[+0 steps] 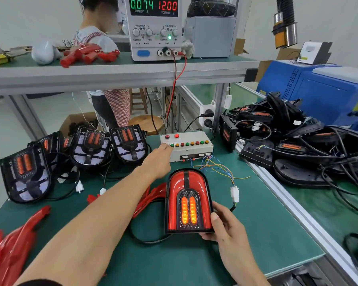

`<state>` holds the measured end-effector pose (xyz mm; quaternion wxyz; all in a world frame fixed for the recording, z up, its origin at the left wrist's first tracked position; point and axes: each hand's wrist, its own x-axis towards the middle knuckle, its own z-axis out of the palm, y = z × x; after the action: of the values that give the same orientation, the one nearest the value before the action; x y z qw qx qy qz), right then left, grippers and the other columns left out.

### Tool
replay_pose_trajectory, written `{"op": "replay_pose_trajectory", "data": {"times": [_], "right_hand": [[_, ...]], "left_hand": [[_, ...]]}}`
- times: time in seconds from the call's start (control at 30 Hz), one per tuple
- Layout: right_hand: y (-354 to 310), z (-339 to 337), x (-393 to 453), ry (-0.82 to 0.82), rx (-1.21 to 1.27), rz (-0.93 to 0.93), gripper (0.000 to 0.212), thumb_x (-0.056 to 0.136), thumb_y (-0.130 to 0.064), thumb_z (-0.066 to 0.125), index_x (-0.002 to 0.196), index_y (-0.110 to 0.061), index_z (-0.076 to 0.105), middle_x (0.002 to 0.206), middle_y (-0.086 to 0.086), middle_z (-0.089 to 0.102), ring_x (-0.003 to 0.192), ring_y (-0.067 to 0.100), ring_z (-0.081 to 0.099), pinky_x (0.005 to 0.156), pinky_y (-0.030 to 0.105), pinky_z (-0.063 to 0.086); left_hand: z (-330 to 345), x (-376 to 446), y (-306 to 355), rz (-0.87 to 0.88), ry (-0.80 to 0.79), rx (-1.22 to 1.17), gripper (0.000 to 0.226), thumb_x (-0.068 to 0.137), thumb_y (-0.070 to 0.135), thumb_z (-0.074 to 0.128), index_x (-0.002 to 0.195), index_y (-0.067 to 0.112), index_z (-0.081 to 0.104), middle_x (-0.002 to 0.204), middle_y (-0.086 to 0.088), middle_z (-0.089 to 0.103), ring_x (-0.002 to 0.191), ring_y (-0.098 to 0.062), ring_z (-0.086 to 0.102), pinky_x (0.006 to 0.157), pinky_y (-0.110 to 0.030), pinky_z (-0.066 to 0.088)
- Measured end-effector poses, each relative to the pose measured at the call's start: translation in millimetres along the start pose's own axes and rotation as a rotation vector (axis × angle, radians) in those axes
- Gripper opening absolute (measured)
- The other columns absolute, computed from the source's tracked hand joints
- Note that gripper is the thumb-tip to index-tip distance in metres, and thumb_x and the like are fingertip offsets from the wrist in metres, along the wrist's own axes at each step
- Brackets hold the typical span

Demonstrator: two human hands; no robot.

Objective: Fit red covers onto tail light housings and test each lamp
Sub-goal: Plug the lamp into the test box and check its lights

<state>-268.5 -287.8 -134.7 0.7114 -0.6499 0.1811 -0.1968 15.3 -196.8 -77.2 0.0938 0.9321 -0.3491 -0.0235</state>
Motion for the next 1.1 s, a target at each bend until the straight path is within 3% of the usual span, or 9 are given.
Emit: {"op": "replay_pose_trajectory", "data": {"times": [0.3,0.5,0.73,0.87,1.1], "right_hand": [[-1.8,-0.6,-0.4,-0.004,-0.004,0.011,0.028,0.104,-0.012,0.053,0.126,-0.025,0.064,0.097,0.005,0.077,0.078,0.029,0.075,0.066,0.032,0.062],[0.0,-0.5,-1.0,-0.007,0.029,0.013,0.028,0.102,-0.013,0.053,0.126,-0.022,0.065,0.096,0.011,0.075,0.076,0.025,0.072,0.066,0.033,0.06],[-3.4,1.7,0.4,0.006,0.038,0.006,0.032,0.093,-0.028,0.058,0.124,-0.023,0.065,0.094,0.01,0.075,0.073,0.025,0.072,0.065,0.033,0.06],[-2.3,0.0,1.6,0.001,0.026,0.006,0.028,0.103,-0.01,0.052,0.124,-0.023,0.065,0.092,0.012,0.075,0.071,0.026,0.071,0.064,0.031,0.06],[-4.8,-0.3,-1.0,-0.013,0.018,0.008,0.029,0.104,-0.009,0.051,0.128,-0.018,0.065,0.094,0.014,0.075,0.072,0.025,0.07,0.064,0.03,0.059]], "left_hand": [[-4.4,0.3,6.1,-0.018,-0.018,0.042,0.064,0.091,-0.001,0.052,0.152,0.007,0.036,0.153,-0.013,0.038,0.132,-0.038,0.049,0.107,-0.047,0.046],[-1.0,4.7,11.2,-0.062,-0.003,0.075,0.075,0.089,0.003,0.056,0.157,0.017,0.027,0.154,-0.016,0.024,0.13,-0.039,0.042,0.1,-0.048,0.05],[0.3,17.8,15.4,-0.102,-0.051,0.09,0.083,0.091,0.008,0.055,0.162,0.029,0.017,0.162,-0.017,0.012,0.138,-0.042,0.033,0.103,-0.052,0.047],[-1.1,21.4,17.9,-0.134,-0.069,0.058,0.078,0.093,0.003,0.048,0.16,0.032,0.022,0.16,-0.016,0.016,0.14,-0.042,0.03,0.106,-0.054,0.045],[-0.2,23.4,14.3,-0.119,-0.074,0.041,0.077,0.094,0.007,0.051,0.162,0.029,0.021,0.16,-0.017,0.018,0.139,-0.043,0.031,0.11,-0.055,0.041]]}}
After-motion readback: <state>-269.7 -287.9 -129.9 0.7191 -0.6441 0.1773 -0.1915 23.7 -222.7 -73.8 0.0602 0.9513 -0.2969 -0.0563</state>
